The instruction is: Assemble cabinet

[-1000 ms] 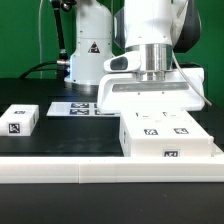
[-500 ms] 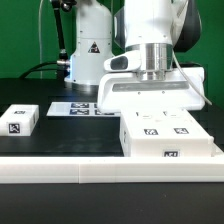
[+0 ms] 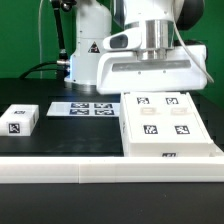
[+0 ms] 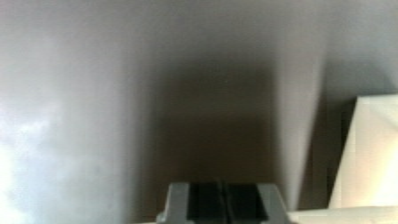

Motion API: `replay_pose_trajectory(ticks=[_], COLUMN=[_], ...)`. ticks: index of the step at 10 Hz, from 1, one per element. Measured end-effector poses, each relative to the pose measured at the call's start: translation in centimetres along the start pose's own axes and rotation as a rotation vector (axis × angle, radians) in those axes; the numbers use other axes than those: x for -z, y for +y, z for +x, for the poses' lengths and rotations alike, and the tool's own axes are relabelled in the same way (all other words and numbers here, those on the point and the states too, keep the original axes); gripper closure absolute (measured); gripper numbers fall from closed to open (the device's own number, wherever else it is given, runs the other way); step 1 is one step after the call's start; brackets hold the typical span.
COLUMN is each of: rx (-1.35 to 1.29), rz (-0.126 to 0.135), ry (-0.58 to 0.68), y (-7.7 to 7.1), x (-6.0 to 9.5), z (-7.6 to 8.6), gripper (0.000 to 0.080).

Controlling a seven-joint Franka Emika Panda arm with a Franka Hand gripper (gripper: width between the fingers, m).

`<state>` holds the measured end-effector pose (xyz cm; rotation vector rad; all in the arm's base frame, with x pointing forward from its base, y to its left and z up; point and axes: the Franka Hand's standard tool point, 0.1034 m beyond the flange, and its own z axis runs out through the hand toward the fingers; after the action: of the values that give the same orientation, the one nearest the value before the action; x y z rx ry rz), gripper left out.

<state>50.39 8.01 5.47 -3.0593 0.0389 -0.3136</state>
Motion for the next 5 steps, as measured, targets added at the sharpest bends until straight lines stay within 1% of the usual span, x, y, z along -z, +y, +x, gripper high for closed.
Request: replay_pose_trajectory(ticks=[2,5], rx=[0.0,0.0], rz=[-0.001,-0.001], ry=[-0.004,-0.007], y=[0.03,0.06], x=[-0.25,-0.2], z=[-0.21,-0.2], gripper=[0.0798,0.0798])
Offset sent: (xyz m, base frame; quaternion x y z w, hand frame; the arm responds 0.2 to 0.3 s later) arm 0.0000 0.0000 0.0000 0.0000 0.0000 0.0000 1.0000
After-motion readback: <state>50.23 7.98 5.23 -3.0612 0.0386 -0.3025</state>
